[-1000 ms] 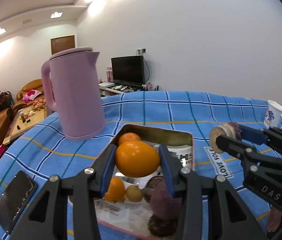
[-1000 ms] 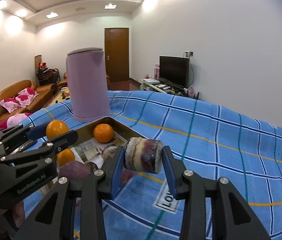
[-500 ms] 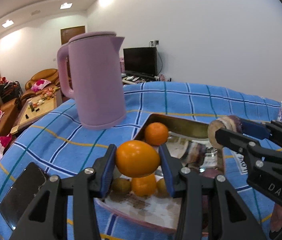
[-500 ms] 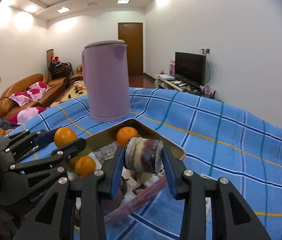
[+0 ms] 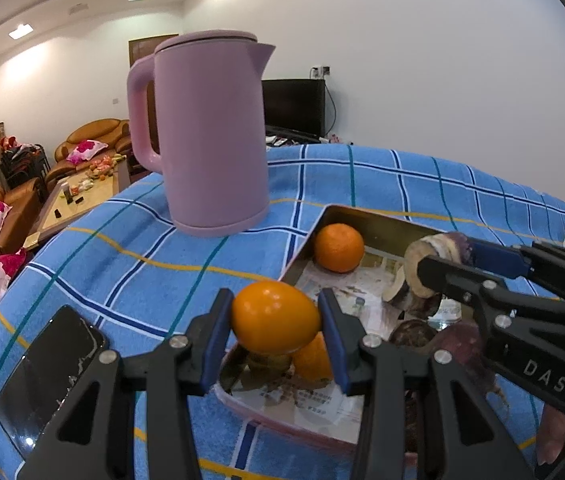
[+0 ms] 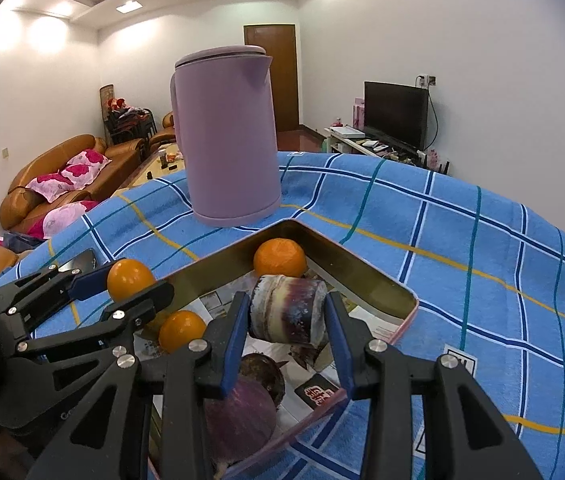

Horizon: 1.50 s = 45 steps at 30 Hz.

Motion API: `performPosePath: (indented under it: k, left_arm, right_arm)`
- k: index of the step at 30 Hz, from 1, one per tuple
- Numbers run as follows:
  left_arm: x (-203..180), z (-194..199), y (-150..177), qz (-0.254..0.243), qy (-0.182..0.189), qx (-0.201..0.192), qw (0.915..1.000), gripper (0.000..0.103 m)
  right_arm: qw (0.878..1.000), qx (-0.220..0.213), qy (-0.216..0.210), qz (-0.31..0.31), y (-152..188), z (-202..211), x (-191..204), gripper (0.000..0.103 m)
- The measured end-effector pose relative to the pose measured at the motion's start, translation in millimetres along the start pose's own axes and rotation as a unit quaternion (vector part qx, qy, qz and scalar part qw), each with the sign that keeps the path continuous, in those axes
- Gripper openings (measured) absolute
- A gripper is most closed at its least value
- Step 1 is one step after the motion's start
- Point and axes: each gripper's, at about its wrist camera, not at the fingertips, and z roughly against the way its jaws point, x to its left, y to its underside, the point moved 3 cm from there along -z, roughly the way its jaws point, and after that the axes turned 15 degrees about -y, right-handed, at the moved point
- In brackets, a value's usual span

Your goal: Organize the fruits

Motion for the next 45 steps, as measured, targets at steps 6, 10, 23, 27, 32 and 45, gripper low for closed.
performPosePath:
  k: [6,10,23,27,32,45]
  left_arm:
    - [2.2,-2.2,1.6,-0.002,-0.002,0.004,1.0,0.045]
    - [3.3,-4.0,2.3,-0.003,-0.002,0.006,1.0,0.045]
    - [1.4,-3.7,6.0,-0.014,0.003,0.01,0.9999,0.045]
    - [-0.2,-3.4,6.8,-0.015,0.008,0.013,0.9998,0.045]
    - [-0.5,2.3,6.7,-0.018,0.013,0.01,0.9997,0.049]
    - [11.9,47.9,-8.2,0.016,0.014,-0.047,0.9987,0.093]
  right_arm:
    - [1.0,0.003,-0.006,0.003,-1.1,-3.8,4.7,0.04]
    - [1.0,0.008,-0.009,0.006,-1.7,-7.5,7.4,0.04]
    - [0.999,0.041,-0.032,-0.011,4.2,-19.5,4.6,0.04]
    - [0.998,0.041,-0.042,-0.019,5.7,-17.4,4.2,0.041]
    - [0.998,0.038,-0.042,-0.013,5.7,-10.4,7.0,0.041]
    - [0.999,-0.022,0.027,0.0,6.0,54.5,0.8,0.07]
